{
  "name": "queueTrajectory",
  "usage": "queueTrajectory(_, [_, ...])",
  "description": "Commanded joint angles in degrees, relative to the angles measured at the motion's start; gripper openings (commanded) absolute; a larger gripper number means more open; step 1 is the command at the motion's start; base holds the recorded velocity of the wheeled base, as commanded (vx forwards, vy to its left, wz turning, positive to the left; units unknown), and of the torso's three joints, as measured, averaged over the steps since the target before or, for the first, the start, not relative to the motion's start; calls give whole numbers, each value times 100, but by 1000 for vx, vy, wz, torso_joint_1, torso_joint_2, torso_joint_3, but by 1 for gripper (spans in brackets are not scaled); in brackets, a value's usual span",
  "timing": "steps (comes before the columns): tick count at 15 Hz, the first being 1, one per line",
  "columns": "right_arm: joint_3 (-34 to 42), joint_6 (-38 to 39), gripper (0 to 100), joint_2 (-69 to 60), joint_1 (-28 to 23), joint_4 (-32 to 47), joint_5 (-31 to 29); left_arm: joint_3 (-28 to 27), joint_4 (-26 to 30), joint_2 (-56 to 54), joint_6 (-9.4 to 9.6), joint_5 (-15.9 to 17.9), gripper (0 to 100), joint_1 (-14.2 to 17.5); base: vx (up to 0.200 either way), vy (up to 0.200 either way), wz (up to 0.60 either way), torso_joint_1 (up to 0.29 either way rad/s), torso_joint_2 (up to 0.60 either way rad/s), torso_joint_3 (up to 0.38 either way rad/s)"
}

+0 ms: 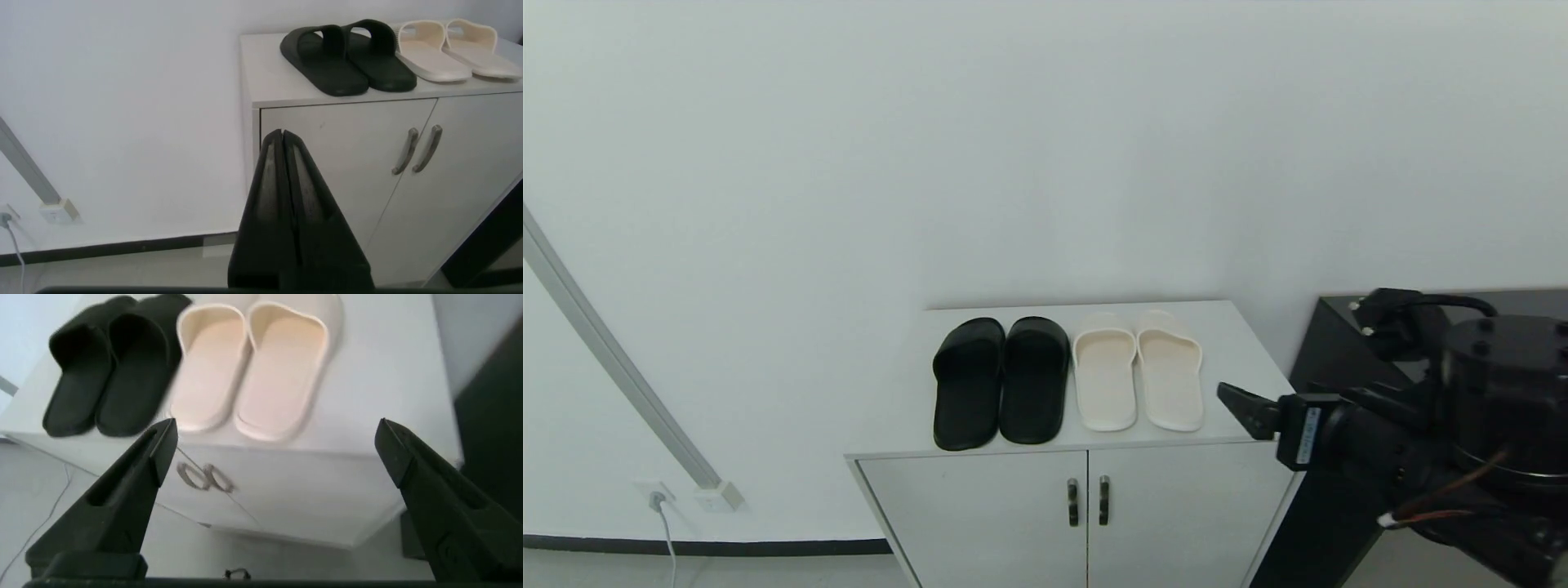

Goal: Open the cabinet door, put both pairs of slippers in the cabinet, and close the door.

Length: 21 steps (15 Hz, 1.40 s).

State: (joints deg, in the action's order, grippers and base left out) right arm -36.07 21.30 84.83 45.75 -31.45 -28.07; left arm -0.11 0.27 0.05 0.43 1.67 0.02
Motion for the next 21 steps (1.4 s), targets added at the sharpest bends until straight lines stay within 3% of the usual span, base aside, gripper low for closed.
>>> queueTrajectory(1, [-664, -38, 100, 1193, 171, -318, -225, -7, 0, 4, 1, 0, 0, 6, 0, 0, 0, 0, 0, 0])
queueTrajectory(4, [-1376, -108, 100, 1984, 303, -362, -559, -7, 0, 4, 1, 0, 0, 6, 0, 0, 0, 0, 0, 0])
queueTrajectory(11, [-3248, -363, 100, 3619, -22, -335, -1165, 2, 0, 4, 1, 0, 0, 6, 0, 0, 0, 0, 0, 0])
queueTrajectory(21, [-4338, -864, 100, 4665, -409, -309, -945, -7, 0, 4, 1, 0, 0, 6, 0, 0, 0, 0, 0, 0])
